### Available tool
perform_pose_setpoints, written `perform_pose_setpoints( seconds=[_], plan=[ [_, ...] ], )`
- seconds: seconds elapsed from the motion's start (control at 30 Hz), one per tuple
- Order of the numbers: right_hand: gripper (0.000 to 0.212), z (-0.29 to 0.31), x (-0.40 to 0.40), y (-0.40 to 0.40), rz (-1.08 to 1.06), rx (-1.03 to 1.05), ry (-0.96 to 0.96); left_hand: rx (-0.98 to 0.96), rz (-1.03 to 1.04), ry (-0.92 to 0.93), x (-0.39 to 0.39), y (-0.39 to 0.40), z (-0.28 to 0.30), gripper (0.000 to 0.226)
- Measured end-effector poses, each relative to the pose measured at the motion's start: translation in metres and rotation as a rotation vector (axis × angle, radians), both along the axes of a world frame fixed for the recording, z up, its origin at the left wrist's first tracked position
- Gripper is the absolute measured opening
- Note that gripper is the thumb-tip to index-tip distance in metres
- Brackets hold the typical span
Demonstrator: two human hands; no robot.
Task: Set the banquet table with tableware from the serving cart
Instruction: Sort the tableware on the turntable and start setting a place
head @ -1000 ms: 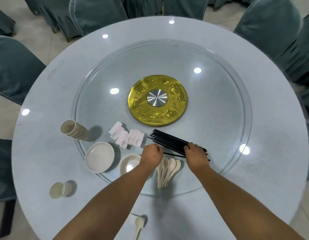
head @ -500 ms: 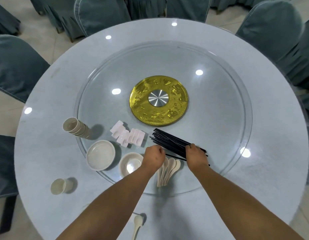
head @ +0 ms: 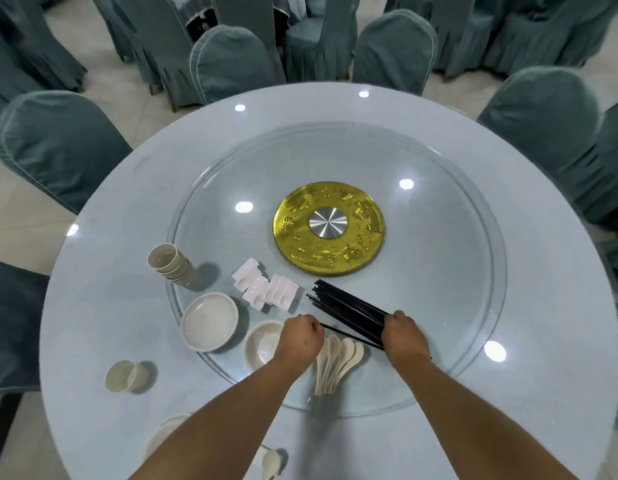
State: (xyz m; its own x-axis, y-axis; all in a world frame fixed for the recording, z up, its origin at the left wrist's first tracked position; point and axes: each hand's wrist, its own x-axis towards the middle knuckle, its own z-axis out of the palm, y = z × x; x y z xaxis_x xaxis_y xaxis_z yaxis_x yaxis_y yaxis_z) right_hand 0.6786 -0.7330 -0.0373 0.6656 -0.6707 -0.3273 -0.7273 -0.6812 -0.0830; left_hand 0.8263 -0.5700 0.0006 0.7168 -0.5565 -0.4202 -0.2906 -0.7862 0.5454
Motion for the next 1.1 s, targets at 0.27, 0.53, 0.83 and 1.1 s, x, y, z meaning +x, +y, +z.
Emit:
perform_pose_setpoints(
  seconds=[0.27, 0.53, 0.83, 1.1],
  plan=[
    [0.013, 0.044, 0.001, 0.033, -0.186, 0.480, -0.316, -0.199, 0.165, 0.215, -0.011, 0.022, 0.032, 0.025],
    [0.012, 0.065, -0.012, 0.113, -0.148, 0.771, -0.400, -0.485, 0.375, 0.386, -0.029, 0.073, 0.045, 0.020],
    [0.006, 0.074, -0.021, 0.175, -0.162, 0.856, -0.400, -0.564, 0.481, 0.406, -0.033, 0.140, 0.046, 0.023],
    [0.001, 0.092, -0.006, 0.197, -0.305, 0.832, -0.570, -0.557, 0.527, 0.637, -0.024, 0.176, 0.060, 0.014]
  ],
)
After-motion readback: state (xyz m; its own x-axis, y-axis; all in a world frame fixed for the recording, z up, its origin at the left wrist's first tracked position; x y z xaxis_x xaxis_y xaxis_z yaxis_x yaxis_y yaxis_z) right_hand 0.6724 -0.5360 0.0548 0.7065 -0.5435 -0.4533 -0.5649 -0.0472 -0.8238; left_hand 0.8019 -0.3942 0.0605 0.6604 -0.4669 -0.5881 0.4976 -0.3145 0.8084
